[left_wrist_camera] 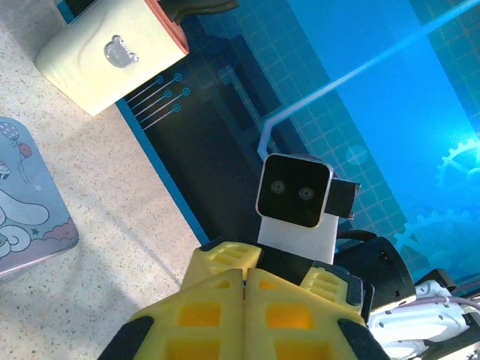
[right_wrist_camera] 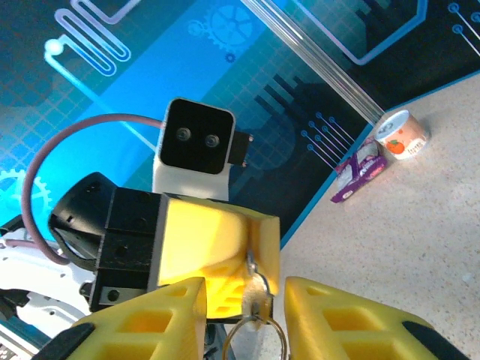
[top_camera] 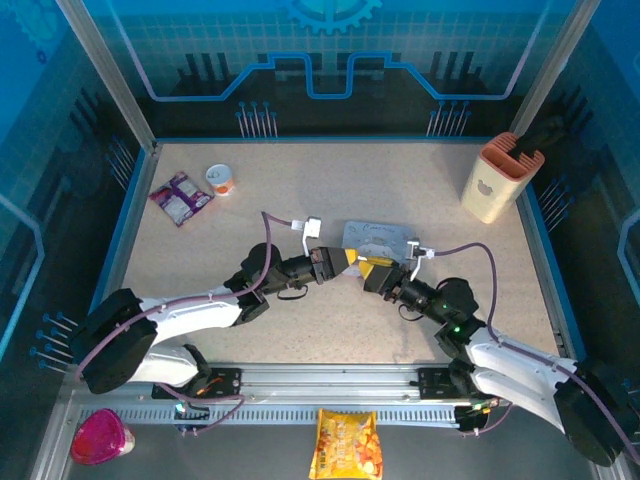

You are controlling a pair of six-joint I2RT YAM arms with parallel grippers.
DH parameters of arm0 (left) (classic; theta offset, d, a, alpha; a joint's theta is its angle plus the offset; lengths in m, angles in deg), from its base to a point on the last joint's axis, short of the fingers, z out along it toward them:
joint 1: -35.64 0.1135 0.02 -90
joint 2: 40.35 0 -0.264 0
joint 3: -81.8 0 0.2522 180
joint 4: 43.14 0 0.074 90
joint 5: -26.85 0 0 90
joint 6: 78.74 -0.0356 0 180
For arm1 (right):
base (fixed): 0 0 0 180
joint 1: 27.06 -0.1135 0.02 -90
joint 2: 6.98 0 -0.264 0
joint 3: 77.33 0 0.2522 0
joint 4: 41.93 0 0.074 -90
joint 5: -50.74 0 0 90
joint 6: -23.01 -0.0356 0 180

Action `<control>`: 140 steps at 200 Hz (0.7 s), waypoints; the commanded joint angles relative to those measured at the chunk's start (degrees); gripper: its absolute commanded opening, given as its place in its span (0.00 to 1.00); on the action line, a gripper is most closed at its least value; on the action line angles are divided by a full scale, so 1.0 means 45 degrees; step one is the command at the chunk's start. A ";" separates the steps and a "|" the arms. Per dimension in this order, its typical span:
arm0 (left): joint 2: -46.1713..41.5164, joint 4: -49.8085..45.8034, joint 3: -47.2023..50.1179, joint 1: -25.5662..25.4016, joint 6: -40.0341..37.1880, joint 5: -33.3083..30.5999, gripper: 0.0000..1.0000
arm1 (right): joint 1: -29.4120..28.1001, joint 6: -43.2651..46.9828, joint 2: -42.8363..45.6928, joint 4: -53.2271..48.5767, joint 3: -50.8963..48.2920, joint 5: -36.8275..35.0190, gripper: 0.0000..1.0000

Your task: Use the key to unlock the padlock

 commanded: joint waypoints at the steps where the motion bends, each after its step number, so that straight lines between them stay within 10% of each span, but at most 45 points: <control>1: -0.0430 0.0379 0.0141 -0.0040 -0.0280 0.0022 0.00 | -0.0159 0.0097 0.0434 0.0003 -0.0126 -0.0136 0.31; 111: -0.0435 0.0529 0.0097 -0.0058 -0.0325 0.0197 0.00 | -0.0218 0.0126 0.0000 -0.0098 0.0334 0.0048 0.24; 140: -0.0531 0.0315 0.0102 -0.0081 -0.0513 0.0228 0.00 | -0.0218 0.0138 0.0346 -0.0267 0.0045 -0.0530 0.38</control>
